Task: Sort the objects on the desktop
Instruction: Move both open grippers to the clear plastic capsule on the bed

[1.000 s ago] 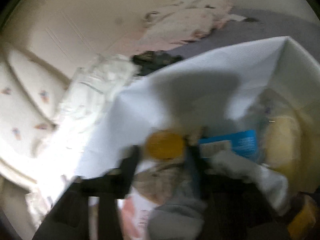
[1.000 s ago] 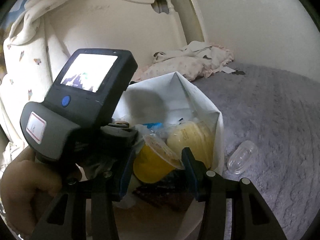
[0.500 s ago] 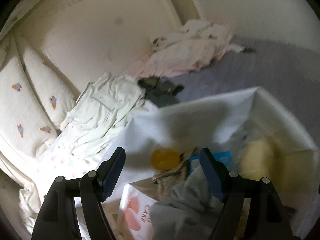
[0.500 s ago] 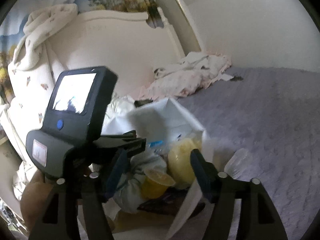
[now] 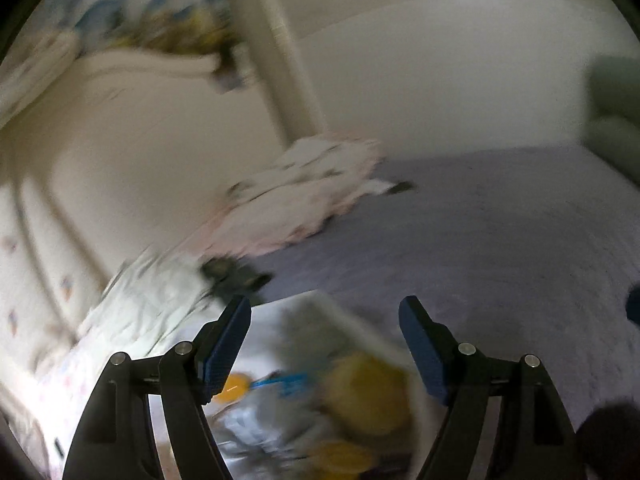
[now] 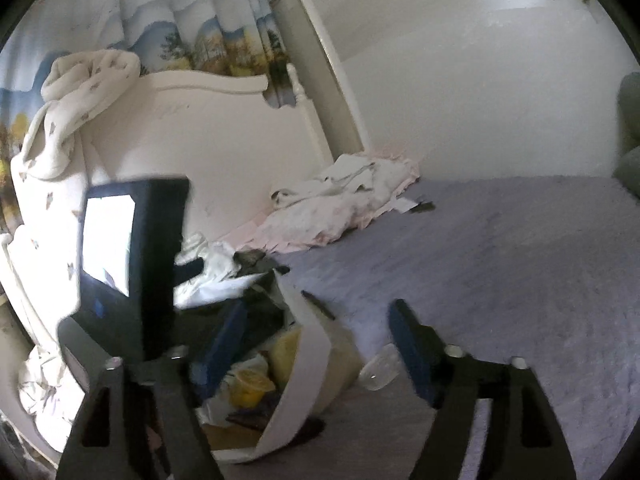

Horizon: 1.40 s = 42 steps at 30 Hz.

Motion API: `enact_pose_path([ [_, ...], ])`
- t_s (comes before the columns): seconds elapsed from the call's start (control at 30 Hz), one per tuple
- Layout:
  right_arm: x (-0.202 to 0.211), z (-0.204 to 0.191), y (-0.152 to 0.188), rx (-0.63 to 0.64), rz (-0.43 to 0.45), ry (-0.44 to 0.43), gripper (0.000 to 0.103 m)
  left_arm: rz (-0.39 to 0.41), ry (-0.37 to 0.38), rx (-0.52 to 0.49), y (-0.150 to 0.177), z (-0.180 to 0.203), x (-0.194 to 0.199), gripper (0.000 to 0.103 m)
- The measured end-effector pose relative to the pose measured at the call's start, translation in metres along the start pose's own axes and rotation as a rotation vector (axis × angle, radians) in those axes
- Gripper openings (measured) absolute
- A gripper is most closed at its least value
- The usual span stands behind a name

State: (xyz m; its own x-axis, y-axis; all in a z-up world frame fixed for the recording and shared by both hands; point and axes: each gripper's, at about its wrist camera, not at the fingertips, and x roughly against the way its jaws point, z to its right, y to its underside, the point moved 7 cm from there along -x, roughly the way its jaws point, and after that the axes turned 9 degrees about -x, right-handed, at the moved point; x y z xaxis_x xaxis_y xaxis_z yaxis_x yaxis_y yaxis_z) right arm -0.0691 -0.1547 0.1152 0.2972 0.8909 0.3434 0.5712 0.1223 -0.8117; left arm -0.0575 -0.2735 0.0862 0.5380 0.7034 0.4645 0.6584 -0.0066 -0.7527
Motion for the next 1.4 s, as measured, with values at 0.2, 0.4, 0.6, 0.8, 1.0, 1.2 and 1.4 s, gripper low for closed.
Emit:
enact_pose_path([
  [0.2, 0.012, 0.034, -0.006, 0.004, -0.023, 0.119, 0.081, -0.012, 0.177, -0.032, -0.007, 0.056, -0.004, 0.079],
  [0.4, 0.012, 0.068, -0.002, -0.097, -0.122, 0.14, 0.082, -0.044, 0.366, -0.012, -0.007, 0.096, -0.005, 0.079],
  [0.6, 0.018, 0.097, 0.001, -0.166, -0.162, 0.237, 0.083, -0.057, 0.563, 0.021, -0.007, 0.127, -0.004, 0.079],
  [0.8, 0.011, 0.137, 0.005, -0.331, -0.196, 0.279, 0.083, -0.178, 0.595, 0.049, 0.008, 0.161, -0.031, 0.079],
  [1.0, 0.01, 0.177, 0.016, -0.422, -0.232, 0.338, 0.081, -0.255, 0.508, 0.057, 0.023, 0.186, -0.051, 0.079],
  [1.2, -0.002, 0.191, 0.025, -0.506, -0.26, 0.304, 0.076, -0.251, 0.414, 0.05, 0.029, 0.171, -0.065, 0.079],
  [1.4, -0.01, 0.186, 0.028, -0.525, -0.285, 0.275, 0.076, -0.23, 0.433, 0.094, 0.033, 0.128, -0.087, 0.079],
])
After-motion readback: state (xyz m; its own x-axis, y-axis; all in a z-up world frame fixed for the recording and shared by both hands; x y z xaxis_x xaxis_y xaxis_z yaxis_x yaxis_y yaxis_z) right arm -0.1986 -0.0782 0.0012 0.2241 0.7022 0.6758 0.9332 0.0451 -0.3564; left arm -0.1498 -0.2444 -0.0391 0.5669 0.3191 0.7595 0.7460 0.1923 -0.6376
